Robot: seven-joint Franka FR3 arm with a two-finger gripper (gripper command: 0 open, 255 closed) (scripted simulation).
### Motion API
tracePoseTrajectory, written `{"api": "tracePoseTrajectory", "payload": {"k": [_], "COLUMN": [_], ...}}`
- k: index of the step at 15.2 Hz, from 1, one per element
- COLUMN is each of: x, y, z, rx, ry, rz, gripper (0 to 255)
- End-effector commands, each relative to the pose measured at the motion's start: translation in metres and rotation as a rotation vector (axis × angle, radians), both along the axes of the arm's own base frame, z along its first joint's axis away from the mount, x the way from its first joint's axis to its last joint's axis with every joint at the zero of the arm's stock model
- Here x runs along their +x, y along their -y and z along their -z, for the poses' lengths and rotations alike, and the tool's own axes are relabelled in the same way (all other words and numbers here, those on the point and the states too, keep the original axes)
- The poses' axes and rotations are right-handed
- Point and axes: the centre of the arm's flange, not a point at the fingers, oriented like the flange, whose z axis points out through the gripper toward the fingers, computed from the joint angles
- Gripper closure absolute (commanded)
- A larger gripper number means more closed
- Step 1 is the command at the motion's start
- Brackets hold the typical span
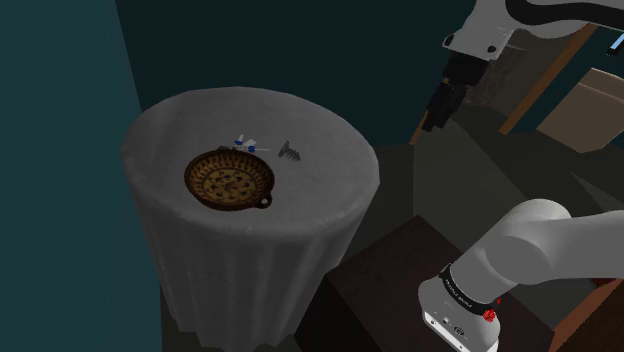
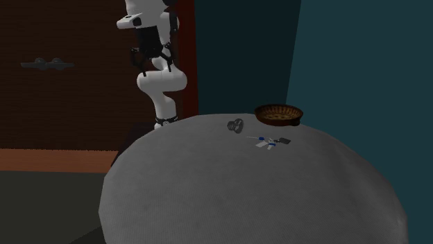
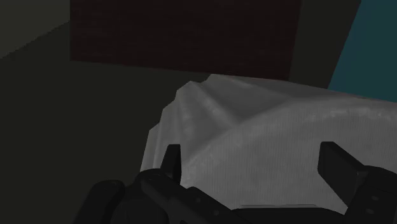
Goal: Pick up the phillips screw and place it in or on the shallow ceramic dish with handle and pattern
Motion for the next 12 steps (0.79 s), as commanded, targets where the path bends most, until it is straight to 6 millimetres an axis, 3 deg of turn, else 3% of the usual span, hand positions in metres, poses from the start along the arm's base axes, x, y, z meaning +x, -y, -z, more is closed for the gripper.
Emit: {"api": "tracePoseTrajectory", "payload": {"k": [1,12], "x": [0.0,0.07], "y": [0.0,-0.125], "z": [0.0,0.041], "rx": [0.0,-0.061], "ry": [0.0,0.024], "rz": [0.0,0.097], "gripper": [0,0]}}
